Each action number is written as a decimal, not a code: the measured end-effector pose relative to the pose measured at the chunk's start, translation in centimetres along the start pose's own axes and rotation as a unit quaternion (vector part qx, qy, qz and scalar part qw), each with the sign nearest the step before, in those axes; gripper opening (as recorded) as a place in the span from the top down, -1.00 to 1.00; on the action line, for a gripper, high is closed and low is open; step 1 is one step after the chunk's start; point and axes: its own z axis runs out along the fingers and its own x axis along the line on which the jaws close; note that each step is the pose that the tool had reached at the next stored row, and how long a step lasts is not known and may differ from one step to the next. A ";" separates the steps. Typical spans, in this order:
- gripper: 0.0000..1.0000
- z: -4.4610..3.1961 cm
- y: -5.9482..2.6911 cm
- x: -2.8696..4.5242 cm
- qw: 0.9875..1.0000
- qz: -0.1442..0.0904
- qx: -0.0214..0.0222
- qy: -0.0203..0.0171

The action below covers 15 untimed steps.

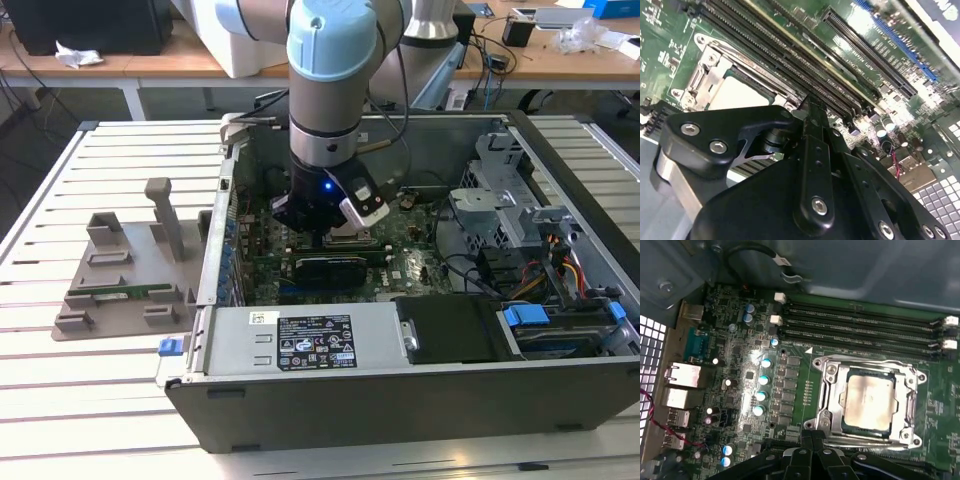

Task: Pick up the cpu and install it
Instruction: 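Install the second cpu locking lever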

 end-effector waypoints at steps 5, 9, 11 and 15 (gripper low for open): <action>0.79 0.53 0.35 -0.06 1.000 -0.016 -0.009 0.001; 0.79 0.99 0.43 -0.08 1.000 -0.021 -0.010 0.001; 0.79 1.00 0.43 -0.08 1.000 -0.022 -0.010 0.001; 0.79 -0.89 0.80 -0.09 1.000 -0.023 -0.010 0.000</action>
